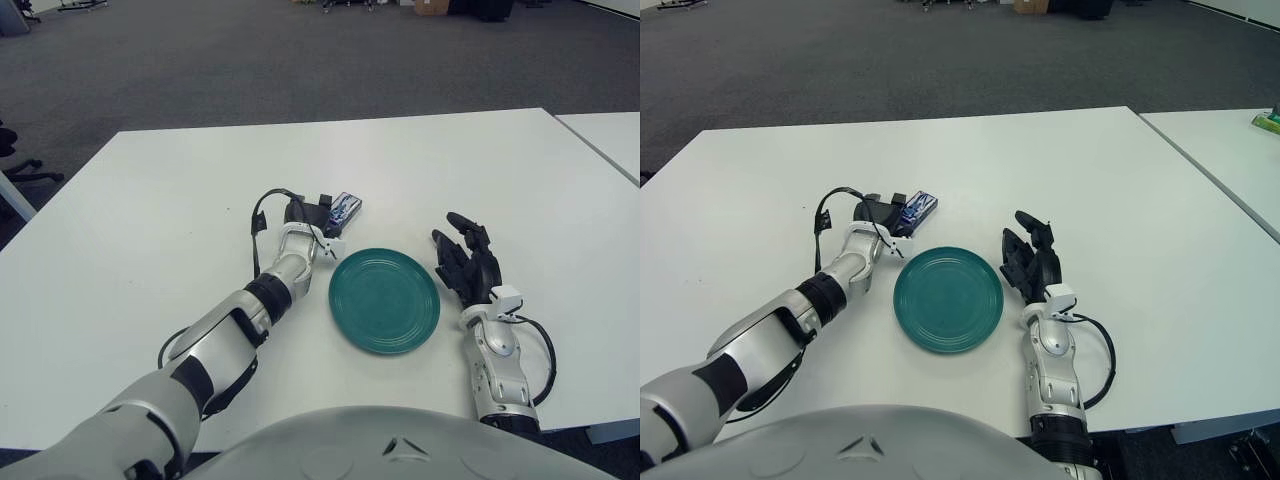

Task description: Put the gum into the plate.

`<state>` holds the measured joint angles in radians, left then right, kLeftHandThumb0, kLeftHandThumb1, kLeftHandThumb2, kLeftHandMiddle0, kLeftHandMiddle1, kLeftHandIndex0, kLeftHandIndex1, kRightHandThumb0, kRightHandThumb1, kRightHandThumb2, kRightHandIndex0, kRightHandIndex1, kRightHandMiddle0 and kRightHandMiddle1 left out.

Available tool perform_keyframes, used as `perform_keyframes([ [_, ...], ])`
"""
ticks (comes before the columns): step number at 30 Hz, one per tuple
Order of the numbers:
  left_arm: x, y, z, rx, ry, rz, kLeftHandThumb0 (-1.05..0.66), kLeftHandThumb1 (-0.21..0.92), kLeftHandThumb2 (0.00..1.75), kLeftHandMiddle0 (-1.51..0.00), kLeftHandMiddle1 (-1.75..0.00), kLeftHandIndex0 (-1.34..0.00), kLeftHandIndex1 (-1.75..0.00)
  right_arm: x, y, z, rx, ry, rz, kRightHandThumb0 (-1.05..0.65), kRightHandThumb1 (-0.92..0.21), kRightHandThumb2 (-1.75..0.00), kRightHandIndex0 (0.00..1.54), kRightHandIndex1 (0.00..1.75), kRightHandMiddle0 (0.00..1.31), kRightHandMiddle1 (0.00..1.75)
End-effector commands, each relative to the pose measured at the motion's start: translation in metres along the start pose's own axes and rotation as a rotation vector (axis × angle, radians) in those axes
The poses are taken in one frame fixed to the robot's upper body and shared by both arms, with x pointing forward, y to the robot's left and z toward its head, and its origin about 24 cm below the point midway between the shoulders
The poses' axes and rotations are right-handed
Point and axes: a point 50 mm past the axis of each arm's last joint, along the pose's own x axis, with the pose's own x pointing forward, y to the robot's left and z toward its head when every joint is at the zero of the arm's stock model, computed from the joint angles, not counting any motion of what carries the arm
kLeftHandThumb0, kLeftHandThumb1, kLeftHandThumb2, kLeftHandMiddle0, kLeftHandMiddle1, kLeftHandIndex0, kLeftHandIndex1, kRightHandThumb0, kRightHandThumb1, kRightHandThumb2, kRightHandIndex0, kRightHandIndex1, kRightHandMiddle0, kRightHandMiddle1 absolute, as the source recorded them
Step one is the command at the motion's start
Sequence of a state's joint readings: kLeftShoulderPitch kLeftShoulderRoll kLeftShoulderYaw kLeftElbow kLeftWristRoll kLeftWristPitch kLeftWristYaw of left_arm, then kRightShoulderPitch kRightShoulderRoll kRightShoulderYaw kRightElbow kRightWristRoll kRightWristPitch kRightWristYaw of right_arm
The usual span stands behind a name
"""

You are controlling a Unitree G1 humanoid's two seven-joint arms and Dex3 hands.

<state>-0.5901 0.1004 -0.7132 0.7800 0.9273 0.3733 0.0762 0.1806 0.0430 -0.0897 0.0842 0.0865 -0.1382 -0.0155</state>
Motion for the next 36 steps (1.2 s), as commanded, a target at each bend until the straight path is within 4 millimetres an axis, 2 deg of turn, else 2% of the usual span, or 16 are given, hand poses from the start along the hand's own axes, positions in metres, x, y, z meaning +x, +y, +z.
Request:
perform_keyframes([
  [1,0.003,0.009,-0.029,-0.035,0.035,0.087,-1.05,0.92,0.98,-0.41,-0.08,-0.02,-1.06,-0.014,-0.005,-0.036,0.005,0.204,-0.039,-0.49,-0.92,-0.66,0.41,0.29,0.00,0.82],
  [3,0.005,0.017,-0.033,-0.048,0.012,0.136,-1.05,0.92,0.94,-0.38,-0.06,-0.01,-1.07,-0.012,-0.004,-0.036,0.005,0.203,-0.040,-0.49,-0.92,-0.66,0.41,0.29,0.00,0.82],
  [11,0.017,0.048,-0.044,0.015,-0.221,0.266,-1.05,0.92,0.77,-0.14,-0.01,0.00,-0.88,-0.009,-0.002,-0.036,0.012,0.187,-0.041,-0.47,-0.92,-0.65,0.40,0.32,0.00,0.82],
  [17,0.020,0.050,-0.052,0.086,-0.316,0.248,-1.05,0.92,0.72,-0.05,0.00,-0.01,-0.91,-0.008,-0.002,-0.038,0.017,0.180,-0.046,-0.48,-0.92,-0.66,0.39,0.41,0.00,0.84],
  [24,0.022,0.053,-0.054,0.137,-0.354,0.193,-1.05,0.92,0.71,-0.02,0.00,-0.04,-0.97,-0.009,-0.002,-0.040,0.041,0.179,-0.053,-0.48,-0.92,-0.64,0.36,0.53,0.01,0.86],
  [36,0.027,0.061,-0.055,0.250,-0.340,0.151,-1.05,0.92,0.70,0.00,0.00,-0.03,-0.97,-0.010,-0.002,-0.040,0.048,0.182,-0.080,-0.47,-0.92,-0.62,0.33,0.52,0.02,0.86],
])
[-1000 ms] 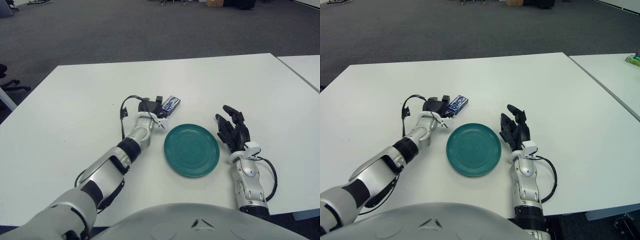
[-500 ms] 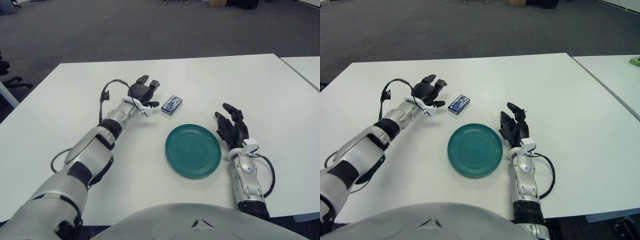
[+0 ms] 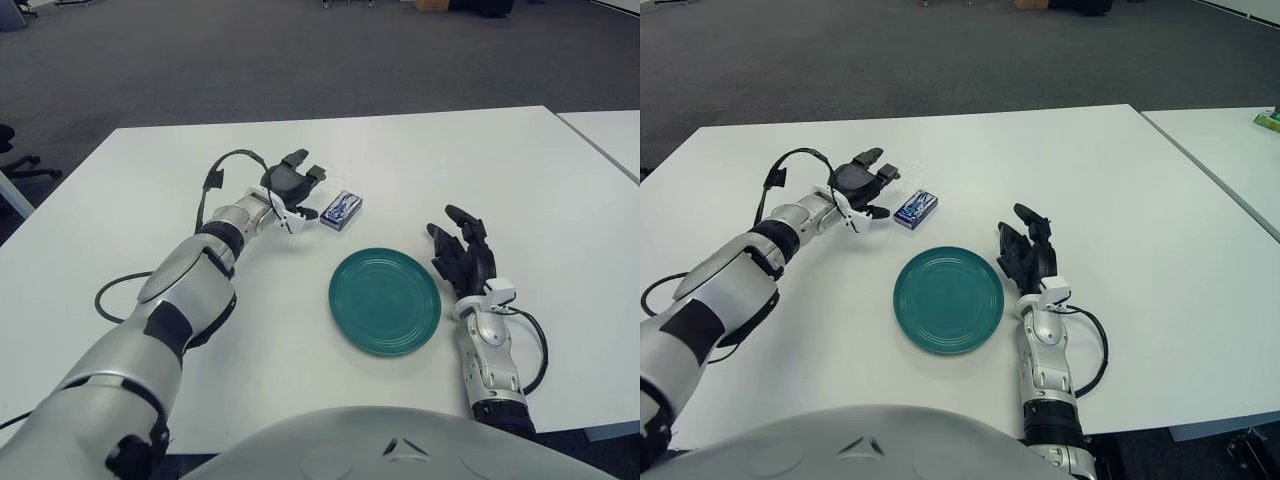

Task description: Put the gum into the plate.

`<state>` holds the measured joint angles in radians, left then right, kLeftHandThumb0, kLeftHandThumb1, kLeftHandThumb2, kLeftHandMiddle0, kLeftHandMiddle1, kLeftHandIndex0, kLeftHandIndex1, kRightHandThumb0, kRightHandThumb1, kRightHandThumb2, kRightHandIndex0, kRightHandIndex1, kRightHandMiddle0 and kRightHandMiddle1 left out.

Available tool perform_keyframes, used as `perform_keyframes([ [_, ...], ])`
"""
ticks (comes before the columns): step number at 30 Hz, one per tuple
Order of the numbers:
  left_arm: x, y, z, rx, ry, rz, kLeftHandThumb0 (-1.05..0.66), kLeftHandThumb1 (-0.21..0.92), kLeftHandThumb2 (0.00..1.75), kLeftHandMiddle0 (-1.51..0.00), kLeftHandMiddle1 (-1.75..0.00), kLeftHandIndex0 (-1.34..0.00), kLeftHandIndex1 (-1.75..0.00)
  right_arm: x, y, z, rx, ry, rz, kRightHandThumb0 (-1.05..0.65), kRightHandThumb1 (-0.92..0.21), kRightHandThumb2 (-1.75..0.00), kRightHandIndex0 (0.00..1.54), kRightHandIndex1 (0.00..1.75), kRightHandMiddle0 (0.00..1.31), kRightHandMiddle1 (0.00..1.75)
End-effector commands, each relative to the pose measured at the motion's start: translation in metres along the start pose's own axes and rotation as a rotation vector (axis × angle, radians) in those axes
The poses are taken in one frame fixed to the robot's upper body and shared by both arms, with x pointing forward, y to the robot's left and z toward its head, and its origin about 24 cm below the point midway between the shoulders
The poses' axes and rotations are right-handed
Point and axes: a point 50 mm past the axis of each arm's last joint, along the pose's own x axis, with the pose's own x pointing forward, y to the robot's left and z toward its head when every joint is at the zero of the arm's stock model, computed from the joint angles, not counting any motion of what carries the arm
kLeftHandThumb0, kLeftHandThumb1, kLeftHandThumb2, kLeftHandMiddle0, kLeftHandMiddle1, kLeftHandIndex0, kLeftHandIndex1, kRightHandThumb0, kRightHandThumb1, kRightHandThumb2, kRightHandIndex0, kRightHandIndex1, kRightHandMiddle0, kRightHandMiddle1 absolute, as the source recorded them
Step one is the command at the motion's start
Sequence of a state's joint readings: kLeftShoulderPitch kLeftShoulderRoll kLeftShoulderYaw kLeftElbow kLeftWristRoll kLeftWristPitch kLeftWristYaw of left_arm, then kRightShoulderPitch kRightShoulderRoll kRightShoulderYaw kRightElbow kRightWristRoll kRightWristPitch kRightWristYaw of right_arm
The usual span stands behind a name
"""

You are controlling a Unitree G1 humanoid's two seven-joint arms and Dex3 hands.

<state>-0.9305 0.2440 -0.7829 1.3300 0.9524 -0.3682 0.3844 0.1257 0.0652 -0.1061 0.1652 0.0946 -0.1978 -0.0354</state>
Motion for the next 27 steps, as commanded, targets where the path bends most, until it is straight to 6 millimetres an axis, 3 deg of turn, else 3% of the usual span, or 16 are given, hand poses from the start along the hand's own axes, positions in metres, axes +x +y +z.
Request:
perform_keyframes([
  [1,0.004,0.015,-0.009,0.056,0.026,0.008,-1.05,0.92,0.70,0.00,0.00,-0.03,-0.96,-0.020,-0.008,-0.037,0.008,0.208,-0.062,-0.47,-0.92,-0.62,0.32,0.51,0.02,0.86],
  [12,0.015,0.030,0.001,0.114,-0.002,0.026,-1.05,0.92,0.72,0.00,0.00,0.00,-0.80,-0.021,-0.008,-0.038,0.001,0.210,-0.068,-0.46,-0.92,-0.61,0.34,0.50,0.02,0.86],
  [20,0.015,0.036,0.003,0.255,-0.089,0.035,-1.05,0.92,0.68,0.00,0.00,0.00,-0.49,-0.020,-0.007,-0.040,0.003,0.211,-0.065,-0.47,-0.92,-0.60,0.35,0.51,0.03,0.86],
  [27,0.016,0.042,0.000,0.303,-0.110,0.039,-1.05,0.92,0.61,0.00,0.00,0.00,-0.39,-0.022,-0.004,-0.042,0.007,0.209,-0.068,-0.48,-0.92,-0.60,0.34,0.50,0.02,0.85],
])
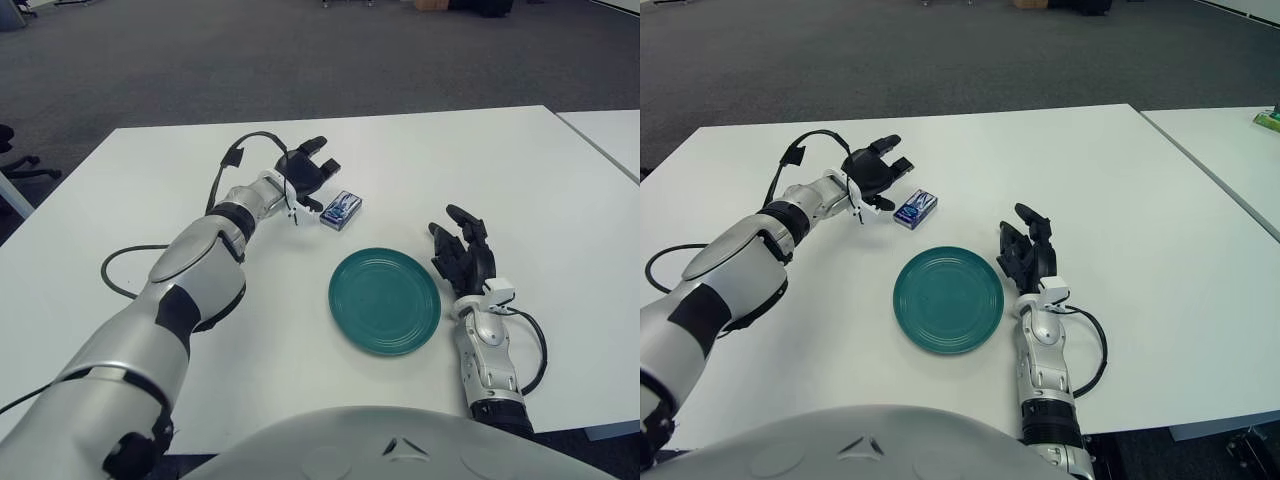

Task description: Put the gum into the plate.

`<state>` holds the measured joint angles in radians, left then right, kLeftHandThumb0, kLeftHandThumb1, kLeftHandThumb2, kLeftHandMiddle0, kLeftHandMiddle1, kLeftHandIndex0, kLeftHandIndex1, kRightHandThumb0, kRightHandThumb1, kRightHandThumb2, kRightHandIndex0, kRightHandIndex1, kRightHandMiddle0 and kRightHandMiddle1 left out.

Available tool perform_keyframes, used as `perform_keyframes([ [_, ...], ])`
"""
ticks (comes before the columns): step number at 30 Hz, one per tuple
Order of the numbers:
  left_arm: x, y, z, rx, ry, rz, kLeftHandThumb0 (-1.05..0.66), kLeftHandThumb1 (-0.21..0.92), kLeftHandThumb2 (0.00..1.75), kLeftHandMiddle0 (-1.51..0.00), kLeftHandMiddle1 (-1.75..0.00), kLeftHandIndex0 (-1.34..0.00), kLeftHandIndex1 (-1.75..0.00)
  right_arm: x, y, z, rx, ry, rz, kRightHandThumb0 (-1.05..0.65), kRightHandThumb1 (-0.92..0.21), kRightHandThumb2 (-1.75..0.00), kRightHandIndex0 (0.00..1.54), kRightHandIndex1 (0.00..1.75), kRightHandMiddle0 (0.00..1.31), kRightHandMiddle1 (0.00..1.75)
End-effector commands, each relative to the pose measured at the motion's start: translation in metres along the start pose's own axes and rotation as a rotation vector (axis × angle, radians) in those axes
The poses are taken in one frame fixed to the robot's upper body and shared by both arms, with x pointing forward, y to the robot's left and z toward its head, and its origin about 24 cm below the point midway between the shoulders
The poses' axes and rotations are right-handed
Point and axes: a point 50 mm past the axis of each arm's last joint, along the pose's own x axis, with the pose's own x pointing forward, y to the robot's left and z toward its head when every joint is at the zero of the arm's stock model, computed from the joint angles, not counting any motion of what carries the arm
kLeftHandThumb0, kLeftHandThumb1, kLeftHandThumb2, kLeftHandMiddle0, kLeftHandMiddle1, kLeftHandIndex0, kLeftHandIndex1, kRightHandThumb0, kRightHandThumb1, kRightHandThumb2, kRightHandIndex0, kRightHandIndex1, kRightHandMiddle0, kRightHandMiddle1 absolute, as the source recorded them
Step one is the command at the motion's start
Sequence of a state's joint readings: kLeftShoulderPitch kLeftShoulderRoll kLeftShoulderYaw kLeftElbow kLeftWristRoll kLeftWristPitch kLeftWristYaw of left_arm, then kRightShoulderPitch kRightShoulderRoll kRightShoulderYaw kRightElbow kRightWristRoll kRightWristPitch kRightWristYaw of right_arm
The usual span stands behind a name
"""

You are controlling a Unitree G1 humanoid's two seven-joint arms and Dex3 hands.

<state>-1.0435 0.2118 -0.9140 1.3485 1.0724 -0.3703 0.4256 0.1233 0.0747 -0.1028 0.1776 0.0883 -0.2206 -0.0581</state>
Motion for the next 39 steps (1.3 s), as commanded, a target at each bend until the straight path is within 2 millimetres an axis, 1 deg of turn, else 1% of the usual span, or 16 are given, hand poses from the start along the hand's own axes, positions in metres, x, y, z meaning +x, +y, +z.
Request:
perform_keyframes([
  [1,-0.002,0.010,-0.015,0.058,0.017,0.011,-1.05,0.92,0.59,0.00,0.00,0.00,-0.39,-0.022,-0.006,-0.041,0.001,0.220,-0.051,-0.48,-0.92,-0.60,0.35,0.50,0.02,0.84],
  [6,0.000,0.015,-0.016,0.091,0.006,0.031,-1.05,0.92,0.56,0.00,0.00,0.00,-0.38,-0.023,-0.005,-0.042,0.019,0.226,-0.053,-0.47,-0.92,-0.59,0.36,0.51,0.03,0.85],
  [9,0.001,0.018,-0.016,0.114,-0.005,0.047,-1.05,0.92,0.51,0.00,0.00,0.00,-0.39,-0.024,-0.004,-0.042,0.027,0.230,-0.053,-0.45,-0.89,-0.60,0.37,0.54,0.05,0.86],
  [16,0.003,0.024,-0.014,0.247,-0.067,0.099,-1.05,0.92,0.37,0.00,0.00,0.00,-0.36,-0.025,-0.003,-0.044,0.045,0.238,-0.056,-0.43,-0.82,-0.66,0.37,0.60,0.07,0.86],
  [20,0.002,0.025,-0.013,0.329,-0.102,0.115,-1.05,0.92,0.29,0.00,0.00,0.00,-0.32,-0.026,-0.002,-0.044,0.047,0.239,-0.057,-0.44,-0.82,-0.67,0.36,0.61,0.07,0.86],
  [26,0.001,0.025,-0.014,0.407,-0.131,0.113,-1.05,0.92,0.25,0.00,0.00,0.00,-0.26,-0.026,-0.001,-0.045,0.049,0.234,-0.057,-0.45,-0.81,-0.68,0.37,0.60,0.07,0.85],
  [31,0.002,0.027,-0.015,0.402,-0.130,0.106,-1.05,0.92,0.26,0.00,0.00,0.00,-0.24,-0.027,-0.001,-0.045,0.045,0.230,-0.052,-0.46,-0.83,-0.68,0.36,0.58,0.06,0.85],
  [35,0.003,0.027,-0.014,0.358,-0.119,0.105,-1.05,0.92,0.30,0.00,0.00,0.00,-0.28,-0.027,-0.001,-0.046,0.037,0.229,-0.051,-0.48,-0.86,-0.65,0.35,0.55,0.05,0.85],
  [36,0.003,0.027,-0.013,0.331,-0.116,0.102,-1.05,0.92,0.33,0.00,0.00,0.00,-0.30,-0.027,-0.001,-0.046,0.033,0.228,-0.051,-0.48,-0.87,-0.63,0.35,0.54,0.05,0.85],
  [37,0.004,0.027,-0.012,0.313,-0.115,0.099,-1.05,0.92,0.42,0.00,0.00,0.00,-0.33,-0.027,-0.001,-0.046,0.031,0.228,-0.051,-0.48,-0.89,-0.62,0.35,0.53,0.04,0.85],
  [39,0.004,0.027,-0.009,0.223,-0.112,0.082,-1.05,0.92,0.53,-0.01,0.00,0.00,-0.39,-0.027,-0.001,-0.046,0.026,0.225,-0.049,-0.49,-0.90,-0.60,0.35,0.52,0.03,0.84],
])
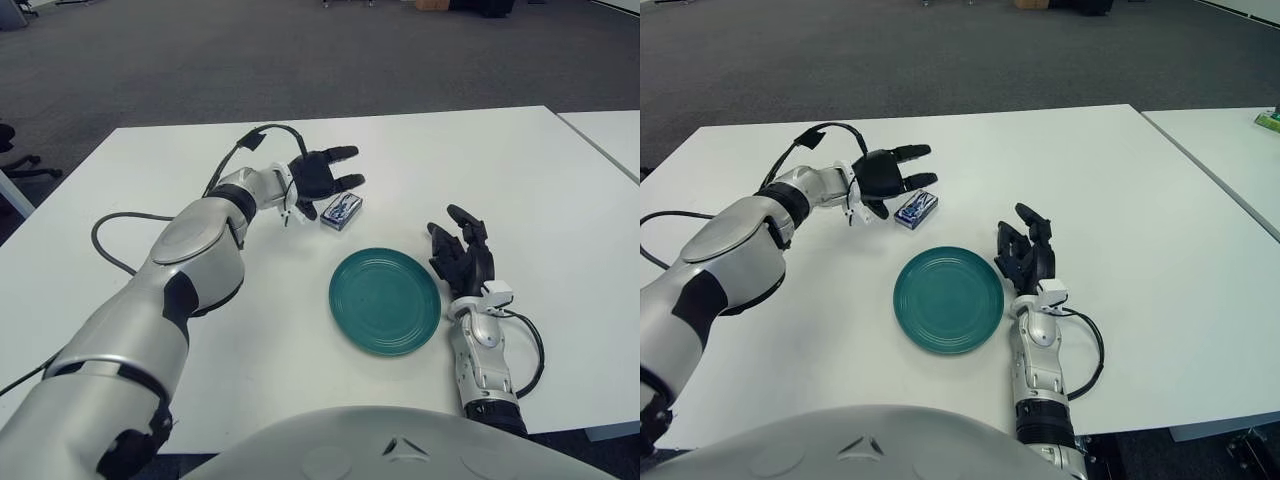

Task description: Put the gum into the plate.

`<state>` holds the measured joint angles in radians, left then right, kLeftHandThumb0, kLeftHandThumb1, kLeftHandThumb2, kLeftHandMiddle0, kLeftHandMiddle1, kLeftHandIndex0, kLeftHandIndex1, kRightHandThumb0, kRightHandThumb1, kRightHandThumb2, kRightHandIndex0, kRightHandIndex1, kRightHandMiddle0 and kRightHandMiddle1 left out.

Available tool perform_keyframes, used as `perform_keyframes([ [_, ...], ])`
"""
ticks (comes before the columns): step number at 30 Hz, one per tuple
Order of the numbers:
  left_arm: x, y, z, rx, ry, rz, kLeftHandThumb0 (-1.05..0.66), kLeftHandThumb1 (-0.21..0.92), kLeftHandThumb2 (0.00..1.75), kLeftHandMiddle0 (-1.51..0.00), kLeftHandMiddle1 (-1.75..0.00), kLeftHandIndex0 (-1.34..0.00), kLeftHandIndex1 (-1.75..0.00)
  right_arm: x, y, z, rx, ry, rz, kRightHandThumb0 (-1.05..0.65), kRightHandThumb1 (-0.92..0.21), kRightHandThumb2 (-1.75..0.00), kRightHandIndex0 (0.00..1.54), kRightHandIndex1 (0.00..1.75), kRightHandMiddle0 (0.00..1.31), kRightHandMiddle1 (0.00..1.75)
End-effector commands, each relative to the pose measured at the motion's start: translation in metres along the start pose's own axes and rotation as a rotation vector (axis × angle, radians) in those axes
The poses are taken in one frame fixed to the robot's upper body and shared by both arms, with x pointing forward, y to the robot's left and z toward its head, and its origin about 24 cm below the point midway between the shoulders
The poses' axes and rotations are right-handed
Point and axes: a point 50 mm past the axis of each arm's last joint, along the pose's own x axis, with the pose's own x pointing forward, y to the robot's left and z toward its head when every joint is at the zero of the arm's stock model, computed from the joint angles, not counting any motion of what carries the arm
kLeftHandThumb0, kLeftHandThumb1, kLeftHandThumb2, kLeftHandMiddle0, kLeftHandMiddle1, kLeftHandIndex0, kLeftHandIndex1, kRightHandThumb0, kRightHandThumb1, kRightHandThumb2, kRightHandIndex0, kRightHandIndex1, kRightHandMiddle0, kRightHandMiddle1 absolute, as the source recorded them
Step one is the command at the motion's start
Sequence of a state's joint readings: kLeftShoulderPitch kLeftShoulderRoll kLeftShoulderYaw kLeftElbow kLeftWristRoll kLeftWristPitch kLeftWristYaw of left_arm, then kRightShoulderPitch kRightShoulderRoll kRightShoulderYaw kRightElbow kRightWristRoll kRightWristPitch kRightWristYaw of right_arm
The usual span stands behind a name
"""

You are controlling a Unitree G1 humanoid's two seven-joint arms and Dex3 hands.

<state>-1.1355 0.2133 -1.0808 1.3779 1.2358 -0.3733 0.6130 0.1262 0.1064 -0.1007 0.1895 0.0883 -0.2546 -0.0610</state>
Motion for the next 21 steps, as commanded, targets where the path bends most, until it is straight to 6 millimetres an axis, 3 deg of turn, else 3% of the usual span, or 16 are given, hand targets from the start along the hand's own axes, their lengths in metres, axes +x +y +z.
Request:
perform_keyframes([
  [1,0.000,0.004,-0.007,-0.116,0.036,-0.013,-1.05,0.92,0.60,-0.06,-0.02,0.00,-0.46,-0.026,-0.009,-0.044,-0.008,0.237,-0.047,-0.49,-0.91,-0.60,0.35,0.51,0.02,0.84],
  [8,0.004,0.005,-0.001,-0.422,0.068,-0.102,-1.03,0.92,0.73,-0.33,-0.06,-0.01,-0.81,-0.026,-0.009,-0.043,-0.005,0.233,-0.045,-0.50,-0.92,-0.59,0.36,0.50,0.01,0.84],
  [21,0.006,-0.001,0.011,-0.693,0.090,-0.139,-0.93,0.92,0.80,-0.66,-0.23,-0.26,-1.06,-0.026,-0.013,-0.043,0.009,0.250,-0.062,-0.48,-0.88,-0.59,0.39,0.52,0.03,0.83],
])
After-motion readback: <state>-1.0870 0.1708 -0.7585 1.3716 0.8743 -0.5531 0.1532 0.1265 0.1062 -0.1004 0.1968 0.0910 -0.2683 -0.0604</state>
